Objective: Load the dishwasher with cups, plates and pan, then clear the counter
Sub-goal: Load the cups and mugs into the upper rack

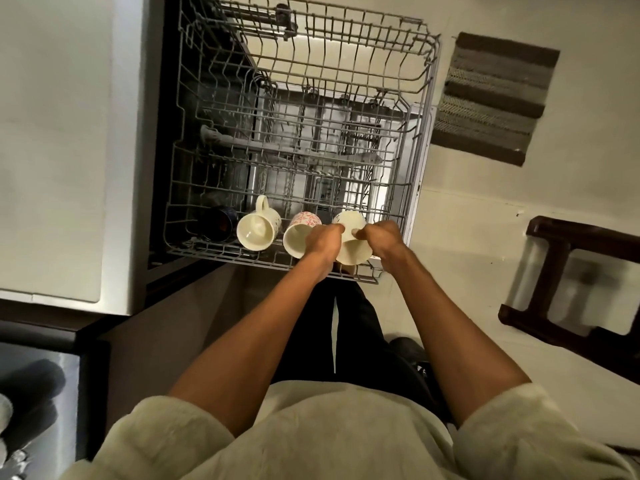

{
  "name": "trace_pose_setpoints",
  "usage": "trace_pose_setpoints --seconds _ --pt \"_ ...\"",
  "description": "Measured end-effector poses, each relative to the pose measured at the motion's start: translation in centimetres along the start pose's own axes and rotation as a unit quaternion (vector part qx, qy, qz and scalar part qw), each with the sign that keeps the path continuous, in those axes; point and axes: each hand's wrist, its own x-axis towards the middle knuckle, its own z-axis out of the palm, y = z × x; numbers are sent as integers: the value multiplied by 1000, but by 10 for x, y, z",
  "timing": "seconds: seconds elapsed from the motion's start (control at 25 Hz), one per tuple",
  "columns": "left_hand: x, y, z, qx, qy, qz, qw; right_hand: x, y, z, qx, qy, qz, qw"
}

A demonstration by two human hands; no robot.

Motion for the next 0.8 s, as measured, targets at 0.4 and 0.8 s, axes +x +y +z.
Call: trace_pose_setpoints --seconds 0.4,0.8 --pt "-11 -6 2 -42 -20 40 998 -17 -4 -14 -2 -47 -66 997" --pt "-8 -22 12 -97 -41 -2 994 -13 1 -2 -218 -13 -230 948"
